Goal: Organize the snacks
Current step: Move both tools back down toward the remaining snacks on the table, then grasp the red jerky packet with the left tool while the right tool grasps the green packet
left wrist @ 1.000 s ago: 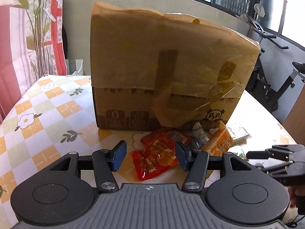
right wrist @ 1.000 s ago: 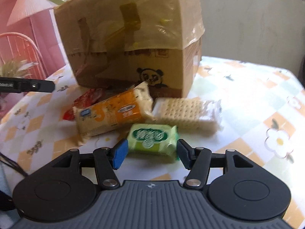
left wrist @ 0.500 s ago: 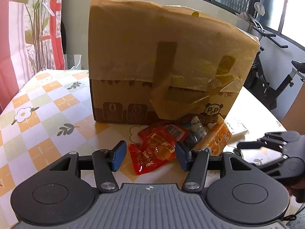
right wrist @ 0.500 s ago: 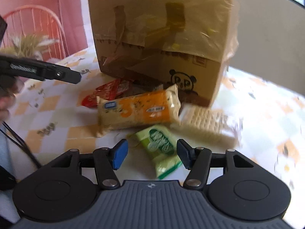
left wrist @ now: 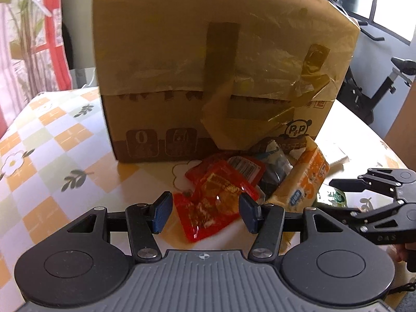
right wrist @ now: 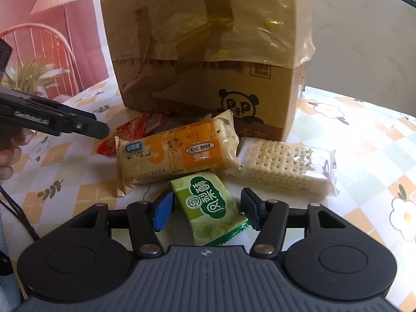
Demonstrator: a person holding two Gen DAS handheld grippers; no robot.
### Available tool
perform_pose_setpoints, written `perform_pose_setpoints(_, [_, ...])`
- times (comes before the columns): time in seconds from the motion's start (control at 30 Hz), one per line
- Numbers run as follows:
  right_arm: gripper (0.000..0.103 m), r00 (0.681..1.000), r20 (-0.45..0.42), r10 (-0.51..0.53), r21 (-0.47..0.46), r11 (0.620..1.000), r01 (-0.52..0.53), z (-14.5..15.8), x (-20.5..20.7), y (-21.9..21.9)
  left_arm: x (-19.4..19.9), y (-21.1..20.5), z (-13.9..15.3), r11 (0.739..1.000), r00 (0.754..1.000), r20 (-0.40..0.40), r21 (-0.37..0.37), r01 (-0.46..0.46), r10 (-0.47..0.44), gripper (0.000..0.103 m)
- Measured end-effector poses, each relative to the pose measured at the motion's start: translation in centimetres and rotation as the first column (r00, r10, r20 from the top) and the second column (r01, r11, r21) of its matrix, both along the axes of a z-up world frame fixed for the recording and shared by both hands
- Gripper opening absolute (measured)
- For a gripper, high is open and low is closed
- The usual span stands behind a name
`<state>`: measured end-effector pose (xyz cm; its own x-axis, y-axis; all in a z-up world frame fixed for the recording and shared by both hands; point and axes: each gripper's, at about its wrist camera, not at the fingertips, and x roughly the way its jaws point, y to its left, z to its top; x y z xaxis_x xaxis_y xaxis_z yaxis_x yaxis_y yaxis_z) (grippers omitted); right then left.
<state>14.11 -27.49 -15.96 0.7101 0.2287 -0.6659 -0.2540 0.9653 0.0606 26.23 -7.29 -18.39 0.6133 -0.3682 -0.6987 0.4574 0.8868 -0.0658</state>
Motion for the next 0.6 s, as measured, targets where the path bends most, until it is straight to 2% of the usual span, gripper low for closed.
perform_pose_setpoints(0.13, [0.060, 1.000, 0.014, 0.000, -0.024, 1.000, 0.000, -0.1, -0.2, 0.3, 1.9, -0.5, -0.4, 0.999, 0.999, -0.010, -0.014, 0.048, -0.048, 0.059])
perform_pose_setpoints(0.3, [0.060, 1.000, 0.017, -0.004, -0.011, 1.000, 0.004, -0.3, -0.1, 0.3, 3.9, -0.2, -1.1, 0.994, 0.994, -0.095, -0.092, 0.049, -0.058, 0.059])
perform_pose_setpoints(0.6, [0.060, 1.000, 0.020, -0.006, -0.009, 1.000, 0.006, -0.1, -0.1, 0.1, 1.3, 0.8, -1.6, 0.991, 0.985, -0.147, -0.113, 0.070, -0.087, 0.059])
